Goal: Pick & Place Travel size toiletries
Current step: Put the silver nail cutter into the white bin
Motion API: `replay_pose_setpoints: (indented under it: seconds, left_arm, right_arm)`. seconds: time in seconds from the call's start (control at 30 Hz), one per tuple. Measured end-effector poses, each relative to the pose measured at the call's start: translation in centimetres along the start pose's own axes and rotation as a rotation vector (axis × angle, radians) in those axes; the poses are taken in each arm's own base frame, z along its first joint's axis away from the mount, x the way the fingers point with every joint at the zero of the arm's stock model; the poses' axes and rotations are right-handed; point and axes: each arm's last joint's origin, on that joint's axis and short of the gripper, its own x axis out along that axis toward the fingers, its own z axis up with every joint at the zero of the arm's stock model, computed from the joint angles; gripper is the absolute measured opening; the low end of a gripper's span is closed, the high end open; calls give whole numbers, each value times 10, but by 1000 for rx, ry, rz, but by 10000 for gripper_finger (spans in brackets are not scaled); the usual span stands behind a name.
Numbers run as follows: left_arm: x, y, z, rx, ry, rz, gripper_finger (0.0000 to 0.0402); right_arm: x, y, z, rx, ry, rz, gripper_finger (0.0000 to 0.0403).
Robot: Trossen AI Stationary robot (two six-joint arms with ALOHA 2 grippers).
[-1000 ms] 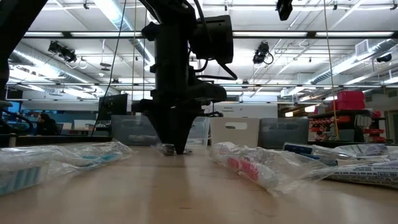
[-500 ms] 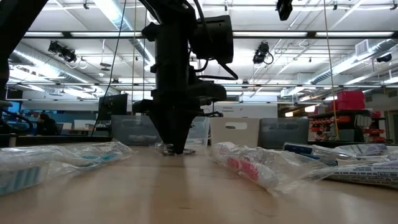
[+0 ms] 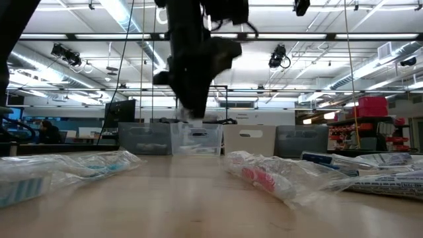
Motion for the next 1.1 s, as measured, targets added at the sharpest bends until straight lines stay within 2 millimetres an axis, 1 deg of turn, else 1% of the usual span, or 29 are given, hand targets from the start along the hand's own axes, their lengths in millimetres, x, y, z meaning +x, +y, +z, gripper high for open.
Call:
replay_pose_setpoints:
  seconds: [0.17, 0.3, 0.47, 0.57, 0.7, 0.8, 0.9, 1.03, 1.1]
  left_arm:
    - [-39, 4, 6, 35, -123, -12, 68]
    - [-80, 9, 9, 60, -273, -41, 67]
    - [-133, 19, 10, 83, -509, -97, 67]
    - [-162, 25, 9, 98, -639, -142, 68]
    - [-195, 33, 9, 125, -793, -213, 65]
    - [-213, 38, 9, 154, -877, -275, 67]
    - [-224, 43, 10, 161, -929, -310, 68]
    - [-229, 46, 15, 172, -966, -343, 65]
    - [-229, 47, 18, 174, -976, -369, 67]
  right_arm:
    - [-1, 1, 3, -13, -27, 3, 42]
    - [-1, 1, 5, -15, -46, 6, 42]
    - [-1, 1, 6, -13, -62, 8, 43]
    - [-1, 1, 8, 6, -77, 10, 52]
    - [1, 1, 8, 50, -83, 20, 76]
    - [3, 1, 9, 88, -94, 37, 104]
    - [7, 1, 8, 138, -98, 55, 139]
    - [13, 0, 9, 184, -131, 75, 194]
    - [16, -1, 12, 171, -176, 86, 222]
